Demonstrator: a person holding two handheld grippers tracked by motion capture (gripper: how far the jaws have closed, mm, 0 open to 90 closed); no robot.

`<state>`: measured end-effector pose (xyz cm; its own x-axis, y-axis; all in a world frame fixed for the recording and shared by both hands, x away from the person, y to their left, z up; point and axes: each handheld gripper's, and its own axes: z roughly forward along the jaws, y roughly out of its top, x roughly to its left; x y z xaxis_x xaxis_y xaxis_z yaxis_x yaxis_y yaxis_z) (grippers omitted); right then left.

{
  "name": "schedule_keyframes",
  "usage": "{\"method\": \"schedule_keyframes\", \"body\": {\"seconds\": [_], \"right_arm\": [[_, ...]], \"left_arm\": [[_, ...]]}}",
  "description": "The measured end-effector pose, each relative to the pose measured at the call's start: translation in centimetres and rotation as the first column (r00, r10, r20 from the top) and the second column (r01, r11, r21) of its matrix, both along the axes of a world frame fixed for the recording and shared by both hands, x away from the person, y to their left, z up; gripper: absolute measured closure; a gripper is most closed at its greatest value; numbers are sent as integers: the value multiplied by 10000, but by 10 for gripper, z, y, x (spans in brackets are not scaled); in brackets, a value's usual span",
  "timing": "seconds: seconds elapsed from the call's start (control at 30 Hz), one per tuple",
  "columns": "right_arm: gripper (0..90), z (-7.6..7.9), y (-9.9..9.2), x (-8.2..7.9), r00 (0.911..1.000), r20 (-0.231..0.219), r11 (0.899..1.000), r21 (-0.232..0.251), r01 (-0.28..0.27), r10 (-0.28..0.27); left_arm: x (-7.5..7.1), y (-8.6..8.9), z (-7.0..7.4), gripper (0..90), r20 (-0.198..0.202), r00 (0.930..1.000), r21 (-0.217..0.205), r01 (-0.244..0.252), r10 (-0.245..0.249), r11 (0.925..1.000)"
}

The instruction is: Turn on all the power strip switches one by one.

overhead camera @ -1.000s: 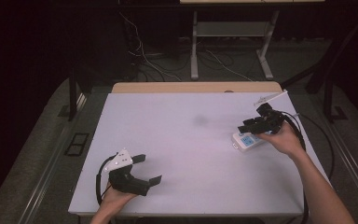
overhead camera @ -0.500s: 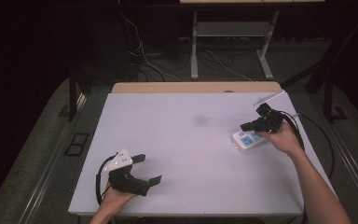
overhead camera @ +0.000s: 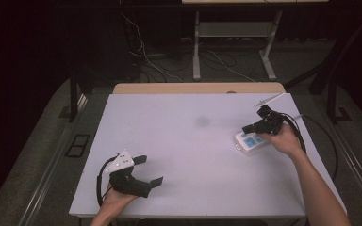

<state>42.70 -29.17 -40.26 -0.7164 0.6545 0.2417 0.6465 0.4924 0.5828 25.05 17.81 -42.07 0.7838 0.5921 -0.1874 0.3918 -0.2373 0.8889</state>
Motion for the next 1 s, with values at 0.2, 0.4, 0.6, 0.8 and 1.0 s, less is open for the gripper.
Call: {"method": "schedule_keyframes", "body": {"seconds": [0.2, 0.4, 0.6, 0.8, 1.0], "right_arm": [[897, -5, 0, 2, 9999, -101, 9999, -40, 118, -118], [896, -10, 0, 3, 9997, -224, 9999, -67, 91, -92], [897, -11, -1, 4, 9997, -214, 9999, 95, 93, -91], [897, -11, 1, 4, 9999, -119, 10000, -45, 51, -51], [898, -13, 0, 2, 9999, -49, 9999, 66, 118, -118]], "left_arm": [[0, 0, 0, 0, 1, 10000, -1, 0, 0, 10000], [0, 0, 0, 0, -4, 10000, 10, 2, -2, 10000], [0, -1, 0, 0, -44, 10000, 39, 6, -6, 10000], [0, -1, 0, 0, -53, 10000, -30, 16, -16, 10000], [0, 0, 0, 0, -62, 10000, -39, 17, -17, 10000]]}}
